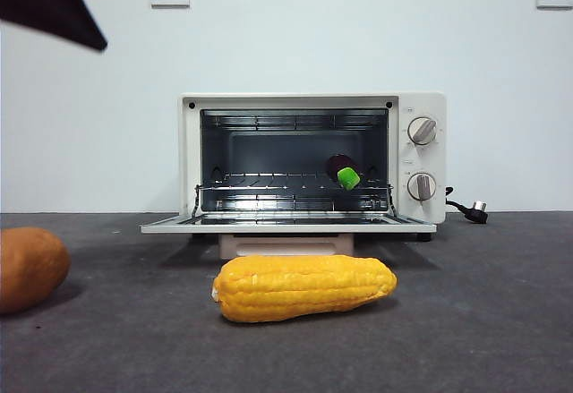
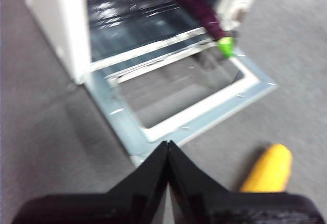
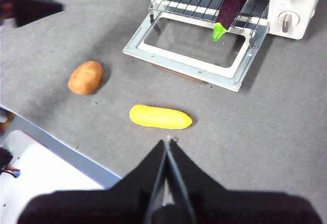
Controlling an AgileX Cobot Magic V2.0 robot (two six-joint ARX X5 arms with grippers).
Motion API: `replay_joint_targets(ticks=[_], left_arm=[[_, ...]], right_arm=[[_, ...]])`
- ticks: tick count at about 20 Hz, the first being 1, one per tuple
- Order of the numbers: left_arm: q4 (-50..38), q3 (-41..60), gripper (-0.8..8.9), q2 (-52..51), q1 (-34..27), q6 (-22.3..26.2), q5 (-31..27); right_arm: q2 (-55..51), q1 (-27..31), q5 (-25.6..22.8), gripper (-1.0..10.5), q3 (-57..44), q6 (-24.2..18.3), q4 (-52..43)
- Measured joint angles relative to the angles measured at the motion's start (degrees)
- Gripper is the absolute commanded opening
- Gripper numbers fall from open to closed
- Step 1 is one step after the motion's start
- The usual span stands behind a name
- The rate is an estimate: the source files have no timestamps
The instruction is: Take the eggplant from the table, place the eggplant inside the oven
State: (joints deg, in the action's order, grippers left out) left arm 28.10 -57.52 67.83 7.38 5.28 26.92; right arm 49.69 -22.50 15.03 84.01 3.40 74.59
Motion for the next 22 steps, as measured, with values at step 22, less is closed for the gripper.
replay_joint_targets(ticks=[22], left_arm=[[-21.44, 0.00, -0.08, 40.17, -0.42, -4.39, 10.10]], right_arm=[[-5.95, 0.00, 0.00, -0.1, 0.00, 0.00, 2.89]])
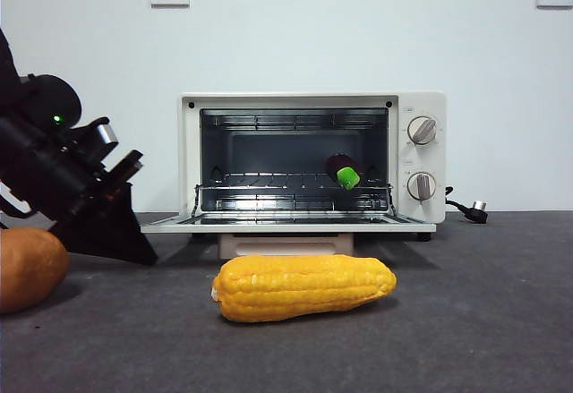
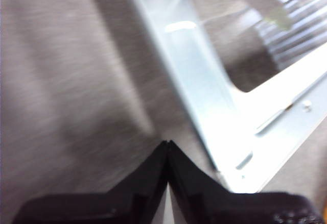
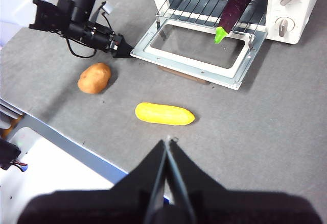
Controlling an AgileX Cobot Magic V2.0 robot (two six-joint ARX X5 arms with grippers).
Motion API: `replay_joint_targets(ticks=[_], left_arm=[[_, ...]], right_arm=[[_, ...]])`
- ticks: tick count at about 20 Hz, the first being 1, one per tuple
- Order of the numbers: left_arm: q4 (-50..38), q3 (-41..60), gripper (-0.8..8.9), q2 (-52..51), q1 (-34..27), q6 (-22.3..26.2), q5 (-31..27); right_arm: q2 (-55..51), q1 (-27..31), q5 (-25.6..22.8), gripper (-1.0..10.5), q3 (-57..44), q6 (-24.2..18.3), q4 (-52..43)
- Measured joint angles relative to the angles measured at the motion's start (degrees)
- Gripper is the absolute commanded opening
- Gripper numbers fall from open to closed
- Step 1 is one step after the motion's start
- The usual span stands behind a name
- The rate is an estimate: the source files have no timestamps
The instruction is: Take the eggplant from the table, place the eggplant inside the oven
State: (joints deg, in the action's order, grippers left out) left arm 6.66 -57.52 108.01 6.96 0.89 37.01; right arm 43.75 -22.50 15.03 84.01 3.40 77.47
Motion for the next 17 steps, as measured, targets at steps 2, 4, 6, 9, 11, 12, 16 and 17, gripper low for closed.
replay_joint_targets(ticks=[2, 4, 6, 9, 11, 12, 16, 17], left_arm=[[-1.36, 0.00, -0.07, 0.92, 0.46, -0.87, 2.05], [-2.14, 0.00, -0.07, 1.18, 0.57, -1.77, 2.62], [-2.51, 0.00, -0.07, 1.20, 0.59, -2.78, 3.39], [-4.33, 0.00, -0.07, 1.38, -0.02, -4.81, 6.75], [-5.14, 0.00, -0.07, 1.38, -0.44, -6.14, 8.50], [-5.16, 0.00, -0.07, 1.38, -0.57, -6.54, 9.11], [-5.09, -0.02, -0.07, -1.01, -1.01, -7.17, 10.62], [-5.03, -0.24, -0.07, -2.80, -1.07, -7.21, 10.86]], right_arm=[[-0.02, 0.00, -0.02, -0.1, 0.00, 0.00, 0.02], [-0.02, 0.00, -0.07, -0.1, 0.00, 0.00, 0.02], [-0.02, 0.00, -0.09, -0.1, 0.00, 0.02, 0.02], [-0.02, 0.00, -0.15, -0.1, 0.00, 0.02, 0.00], [-0.02, 0.00, -0.15, -0.1, 0.00, 0.00, 0.00], [-0.02, 0.00, -0.17, -0.1, 0.00, 0.02, 0.00], [-0.02, 0.00, -1.79, -0.1, 0.00, -0.02, 0.02], [-0.02, 0.00, -2.10, -0.1, 0.00, -0.02, 0.02]])
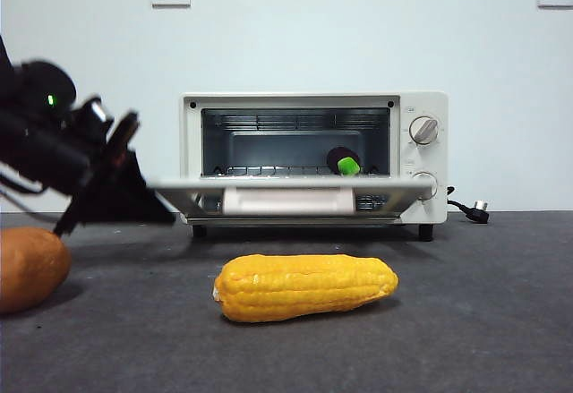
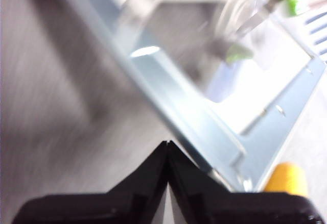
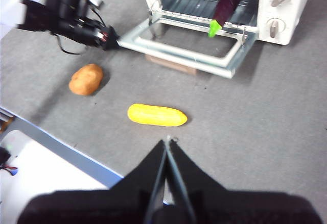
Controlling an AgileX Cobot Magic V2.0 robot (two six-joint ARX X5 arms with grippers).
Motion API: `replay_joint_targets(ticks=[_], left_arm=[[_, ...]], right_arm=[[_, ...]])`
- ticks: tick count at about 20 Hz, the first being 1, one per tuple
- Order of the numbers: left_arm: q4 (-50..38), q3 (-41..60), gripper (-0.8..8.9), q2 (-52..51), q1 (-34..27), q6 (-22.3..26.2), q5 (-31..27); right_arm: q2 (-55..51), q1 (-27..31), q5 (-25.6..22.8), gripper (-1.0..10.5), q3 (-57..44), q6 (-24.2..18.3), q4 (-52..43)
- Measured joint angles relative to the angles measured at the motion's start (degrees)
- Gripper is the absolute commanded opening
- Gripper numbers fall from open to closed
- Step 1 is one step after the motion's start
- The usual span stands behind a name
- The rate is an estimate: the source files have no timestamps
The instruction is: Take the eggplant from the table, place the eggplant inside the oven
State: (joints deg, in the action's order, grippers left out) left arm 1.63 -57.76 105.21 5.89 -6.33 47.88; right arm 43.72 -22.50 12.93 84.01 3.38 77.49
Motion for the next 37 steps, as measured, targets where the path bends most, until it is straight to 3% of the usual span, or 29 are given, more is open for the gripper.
replay_joint_targets(ticks=[8, 13, 19, 25, 31, 37], left_arm=[[-0.87, -7.50, -0.07, -3.65, -0.02, -0.81, -3.56], [-6.54, -9.38, -0.07, -3.69, 1.09, -1.27, -4.13], [-9.81, -10.40, -0.07, -3.72, 1.05, -1.31, -12.35], [-9.92, -10.45, -0.07, -3.72, 1.05, -1.31, -12.98], [-4.26, -10.45, -0.06, -6.47, 1.05, -1.22, -13.03], [6.29, -10.47, -0.06, -20.15, 1.05, 0.04, -14.95]], right_arm=[[0.00, 0.00, 0.42, -0.1, 0.00, -0.20, 0.00], [0.00, 0.00, 0.46, -0.1, 0.00, -0.20, 0.00], [0.00, 0.00, 0.46, -0.1, 0.00, -0.20, 0.00], [0.00, 0.00, 0.44, -0.1, 0.00, -0.20, -0.02], [0.00, 0.00, 0.44, -0.1, 0.00, -0.20, 0.00], [0.00, 0.00, 0.44, -0.1, 0.00, -0.20, -0.02]])
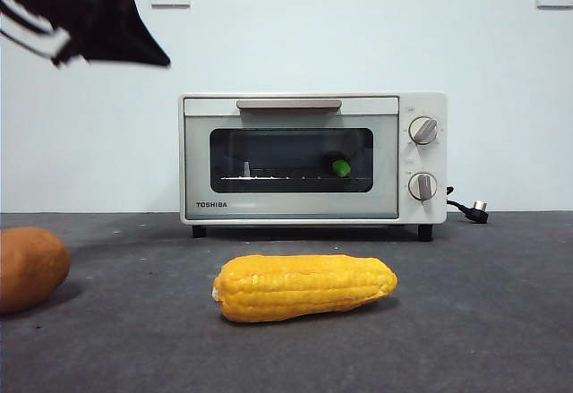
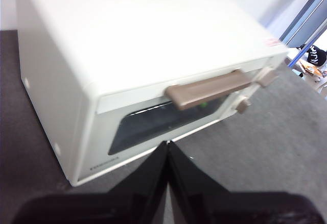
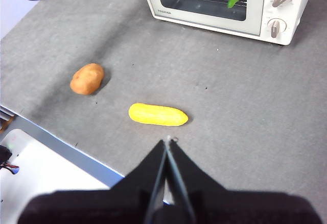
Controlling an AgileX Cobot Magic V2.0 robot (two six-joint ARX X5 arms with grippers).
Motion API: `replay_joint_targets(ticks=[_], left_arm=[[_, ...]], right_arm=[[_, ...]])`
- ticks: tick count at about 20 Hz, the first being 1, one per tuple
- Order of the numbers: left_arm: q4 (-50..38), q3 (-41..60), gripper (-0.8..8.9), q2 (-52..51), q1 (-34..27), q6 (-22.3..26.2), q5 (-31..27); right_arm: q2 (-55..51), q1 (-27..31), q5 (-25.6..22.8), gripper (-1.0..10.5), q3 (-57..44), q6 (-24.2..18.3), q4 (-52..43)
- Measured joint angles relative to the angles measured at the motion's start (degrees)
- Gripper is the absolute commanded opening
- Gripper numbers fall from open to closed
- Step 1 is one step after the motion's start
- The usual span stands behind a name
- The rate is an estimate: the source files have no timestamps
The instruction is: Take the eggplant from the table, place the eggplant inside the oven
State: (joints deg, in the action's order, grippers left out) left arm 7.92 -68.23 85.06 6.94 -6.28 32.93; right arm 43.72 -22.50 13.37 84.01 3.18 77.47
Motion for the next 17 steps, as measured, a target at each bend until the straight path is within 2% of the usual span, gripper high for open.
replay_joint_targets(ticks=[4, 9, 11, 17], left_arm=[[11.34, -0.02, -0.06, -9.03, 0.00, 1.31, 0.02], [27.26, -0.02, -0.06, -19.69, 0.74, 5.51, 3.19], [30.47, -0.02, -0.06, -23.50, 1.01, 5.88, 5.07], [34.45, -0.02, -0.05, -32.48, 1.22, 6.27, 4.50]], right_arm=[[0.00, 0.00, 0.00, 0.0, 0.00, 0.00, 0.00], [0.00, 0.00, 0.00, 0.0, 0.00, 0.00, 0.00], [0.00, 0.00, 0.00, 0.0, 0.00, 0.00, 0.02], [0.00, 0.00, -0.04, 0.0, 0.00, 0.00, 0.02]])
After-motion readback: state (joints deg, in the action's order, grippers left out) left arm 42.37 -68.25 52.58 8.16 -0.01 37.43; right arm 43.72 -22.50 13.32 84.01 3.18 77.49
